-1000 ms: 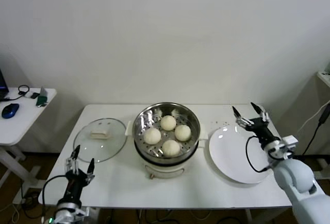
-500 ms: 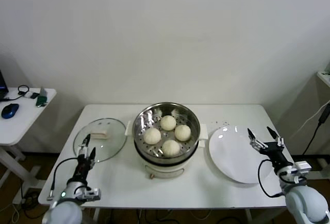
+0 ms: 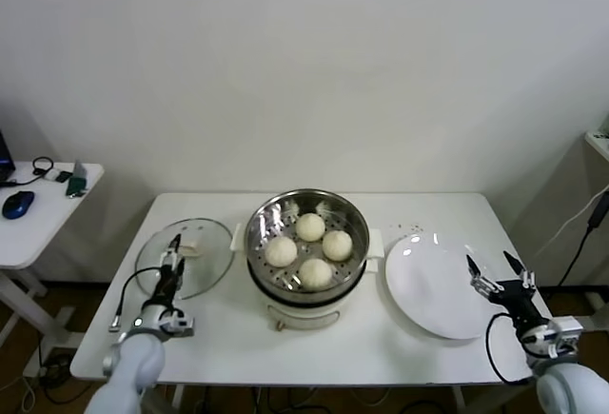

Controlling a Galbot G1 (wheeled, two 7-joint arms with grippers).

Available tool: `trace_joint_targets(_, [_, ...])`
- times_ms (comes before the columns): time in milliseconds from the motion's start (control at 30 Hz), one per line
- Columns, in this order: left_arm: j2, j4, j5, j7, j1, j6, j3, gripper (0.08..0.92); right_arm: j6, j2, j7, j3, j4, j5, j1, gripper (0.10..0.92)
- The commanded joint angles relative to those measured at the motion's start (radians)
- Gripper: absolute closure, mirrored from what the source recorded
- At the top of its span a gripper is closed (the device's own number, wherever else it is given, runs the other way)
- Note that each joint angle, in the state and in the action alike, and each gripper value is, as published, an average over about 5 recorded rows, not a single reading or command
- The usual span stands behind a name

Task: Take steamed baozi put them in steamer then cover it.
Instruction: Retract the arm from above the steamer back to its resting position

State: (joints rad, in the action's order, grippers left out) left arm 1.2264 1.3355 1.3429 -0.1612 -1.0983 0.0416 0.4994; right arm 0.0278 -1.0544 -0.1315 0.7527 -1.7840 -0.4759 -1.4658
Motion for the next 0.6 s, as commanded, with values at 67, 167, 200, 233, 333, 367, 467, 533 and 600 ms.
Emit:
trace_joint_targets(67, [0.017, -0.228, 0.034, -0.018, 0.184, -0.016, -0.024, 0.177, -0.001, -0.008, -0.01, 0.017, 0.005, 0.029, -0.02, 0.203])
trace_joint_targets(167, [0.022, -0.249, 0.035, -0.021, 0.202, -0.018, -0.025, 0.177, -0.004, -0.008, -0.015, 0.016, 0.009, 0.035, -0.017, 0.203])
trace_joint_targets(200, [0.023, -0.257, 0.035, -0.022, 0.208, -0.019, -0.023, 0.177, -0.005, -0.008, -0.016, 0.016, 0.01, 0.037, -0.016, 0.203])
trace_joint_targets(233, [0.024, -0.262, 0.034, -0.022, 0.212, -0.02, -0.022, 0.177, -0.007, -0.009, -0.017, 0.016, 0.011, 0.039, -0.017, 0.203])
trace_joint_targets(333, [0.021, -0.259, 0.027, -0.02, 0.218, -0.021, -0.023, 0.177, -0.01, -0.01, -0.022, 0.018, 0.013, 0.042, -0.019, 0.203])
trace_joint_targets(367, [0.019, -0.255, 0.025, -0.019, 0.219, -0.02, -0.026, 0.177, -0.012, -0.011, -0.023, 0.018, 0.014, 0.044, -0.019, 0.203])
trace_joint_targets(467, [0.019, -0.259, 0.024, -0.016, 0.225, -0.018, -0.029, 0.177, -0.017, -0.014, -0.028, 0.02, 0.019, 0.053, -0.02, 0.203])
trace_joint_targets(533, [0.021, -0.271, 0.024, -0.018, 0.23, -0.019, -0.028, 0.177, -0.02, -0.019, -0.032, 0.019, 0.021, 0.06, -0.02, 0.203])
trace_joint_targets(600, [0.021, -0.286, 0.024, -0.021, 0.237, -0.02, -0.026, 0.177, -0.024, -0.024, -0.035, 0.019, 0.02, 0.067, -0.022, 0.203])
